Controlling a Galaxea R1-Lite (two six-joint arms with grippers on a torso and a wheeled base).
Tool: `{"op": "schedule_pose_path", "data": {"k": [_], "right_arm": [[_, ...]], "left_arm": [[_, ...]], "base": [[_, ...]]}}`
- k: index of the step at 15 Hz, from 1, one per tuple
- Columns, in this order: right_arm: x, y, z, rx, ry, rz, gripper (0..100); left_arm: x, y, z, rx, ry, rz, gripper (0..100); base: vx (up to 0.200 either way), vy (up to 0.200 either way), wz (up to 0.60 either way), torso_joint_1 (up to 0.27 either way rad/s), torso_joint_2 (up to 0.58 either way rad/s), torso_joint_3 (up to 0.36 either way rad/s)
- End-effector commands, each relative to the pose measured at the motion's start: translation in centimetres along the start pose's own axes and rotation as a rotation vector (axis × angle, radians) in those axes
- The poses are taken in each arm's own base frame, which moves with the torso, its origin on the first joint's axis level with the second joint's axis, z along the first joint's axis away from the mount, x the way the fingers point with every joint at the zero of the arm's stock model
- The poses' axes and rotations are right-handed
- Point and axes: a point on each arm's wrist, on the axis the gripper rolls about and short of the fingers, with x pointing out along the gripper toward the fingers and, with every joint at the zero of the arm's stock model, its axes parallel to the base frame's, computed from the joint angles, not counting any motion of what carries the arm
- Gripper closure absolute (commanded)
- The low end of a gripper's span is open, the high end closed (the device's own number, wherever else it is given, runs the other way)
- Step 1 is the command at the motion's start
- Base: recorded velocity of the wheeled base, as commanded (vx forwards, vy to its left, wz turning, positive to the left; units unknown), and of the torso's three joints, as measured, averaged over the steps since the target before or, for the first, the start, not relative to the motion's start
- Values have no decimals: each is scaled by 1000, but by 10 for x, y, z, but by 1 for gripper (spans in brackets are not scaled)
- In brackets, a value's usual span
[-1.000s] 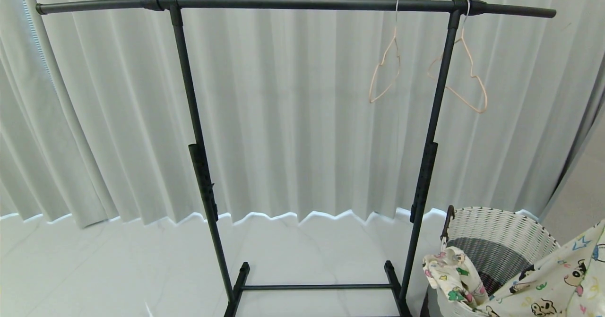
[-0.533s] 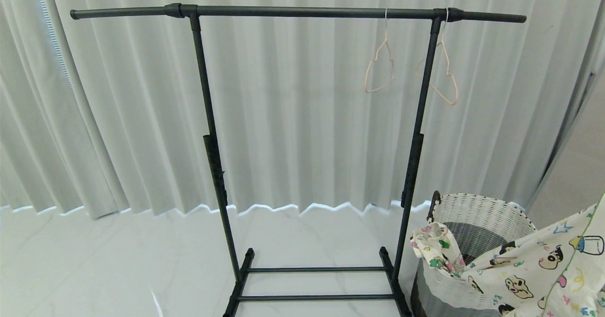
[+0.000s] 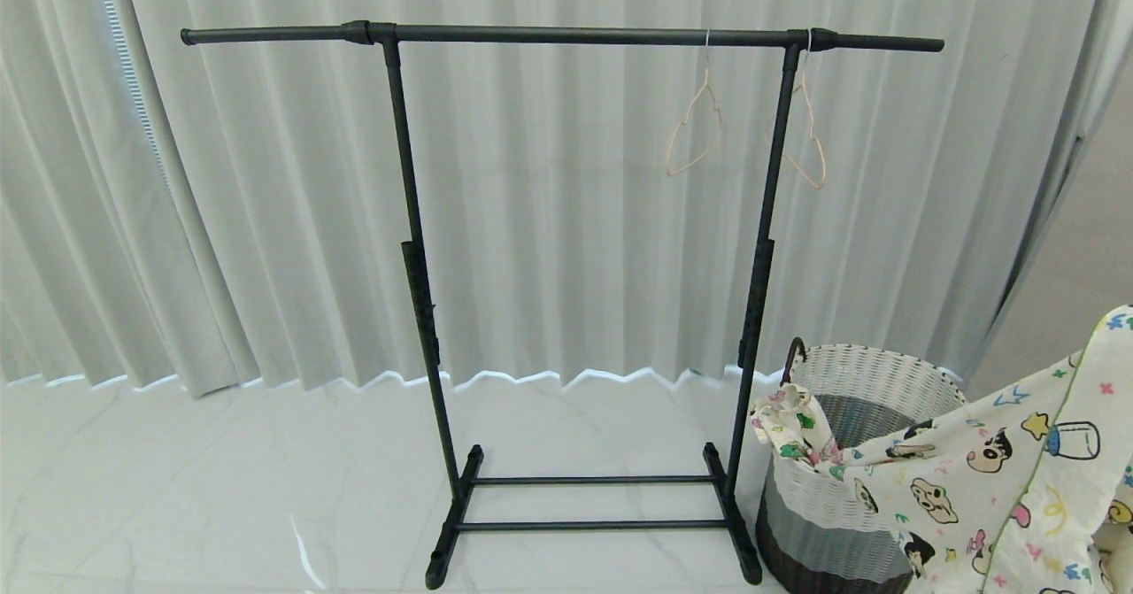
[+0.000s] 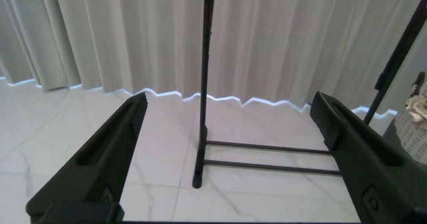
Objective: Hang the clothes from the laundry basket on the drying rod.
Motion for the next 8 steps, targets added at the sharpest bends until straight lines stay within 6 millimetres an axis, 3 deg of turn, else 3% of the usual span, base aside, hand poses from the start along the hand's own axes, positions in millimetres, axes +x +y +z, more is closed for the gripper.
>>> {"op": "schedule_pose_path", "data": {"k": [1,5,8], "right_arm": [[4,7,8,11,-22,54,100],[12,39,33,86,-79,245,100],[16,83,66,162,-105,445,100]], "left_arm": [[0,0,0,0,-1,1,0],[0,0,0,1,1,1,0],[0,0,0,3,1,1,0]], "base": [[0,0,0,0,0,0],[0,0,0,0,0,0],[0,0,0,0,0,0]]}}
